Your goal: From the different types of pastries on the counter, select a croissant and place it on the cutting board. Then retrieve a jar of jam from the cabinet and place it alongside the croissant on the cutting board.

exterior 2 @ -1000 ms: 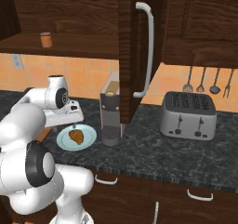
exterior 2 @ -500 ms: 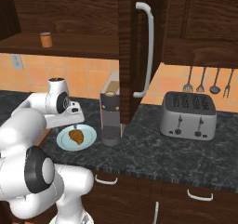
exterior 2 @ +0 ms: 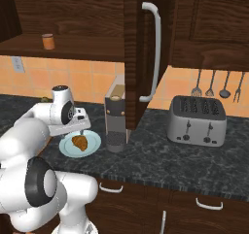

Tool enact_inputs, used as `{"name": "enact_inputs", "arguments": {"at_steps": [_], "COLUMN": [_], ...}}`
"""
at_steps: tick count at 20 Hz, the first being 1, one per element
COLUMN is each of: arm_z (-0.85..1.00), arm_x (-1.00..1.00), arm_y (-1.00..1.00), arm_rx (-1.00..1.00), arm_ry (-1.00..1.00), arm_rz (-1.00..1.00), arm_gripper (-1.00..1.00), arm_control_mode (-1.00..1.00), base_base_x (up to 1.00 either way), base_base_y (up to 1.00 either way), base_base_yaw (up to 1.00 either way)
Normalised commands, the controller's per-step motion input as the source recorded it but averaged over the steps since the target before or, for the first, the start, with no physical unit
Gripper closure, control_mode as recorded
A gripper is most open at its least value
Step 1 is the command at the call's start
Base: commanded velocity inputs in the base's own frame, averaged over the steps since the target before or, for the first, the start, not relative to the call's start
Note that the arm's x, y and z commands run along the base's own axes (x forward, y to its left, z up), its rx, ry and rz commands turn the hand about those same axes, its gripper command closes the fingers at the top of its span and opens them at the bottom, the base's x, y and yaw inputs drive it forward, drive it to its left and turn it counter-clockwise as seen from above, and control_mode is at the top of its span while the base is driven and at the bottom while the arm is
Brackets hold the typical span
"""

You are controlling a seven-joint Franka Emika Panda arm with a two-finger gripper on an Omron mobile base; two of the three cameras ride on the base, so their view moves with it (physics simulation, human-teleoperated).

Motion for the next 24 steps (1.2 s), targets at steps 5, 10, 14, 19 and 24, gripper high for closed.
{"name": "enact_inputs", "arguments": {"at_steps": [5,10,14,19,24], "arm_z": [-0.28,-0.18,-0.07,-0.04,-0.04], "arm_x": [0.02,0.05,0.07,0.08,0.19], "arm_y": [-0.08,-0.05,-0.01,0.0,0.0], "arm_rx": [0.0,0.0,0.0,0.0,0.0], "arm_ry": [-0.01,-0.03,-0.01,-0.02,-0.03], "arm_rz": [0.0,0.0,0.0,0.0,0.0], "arm_gripper": [-1.0,-1.0,-1.0,-1.0,-1.0], "arm_control_mode": [-1.0,-1.0,-1.0,-1.0,-1.0], "base_base_x": [0.0,0.0,0.0,0.0,0.0], "base_base_y": [0.0,0.0,0.0,0.0,0.0], "base_base_yaw": [0.0,0.0,0.0,0.0,0.0]}}
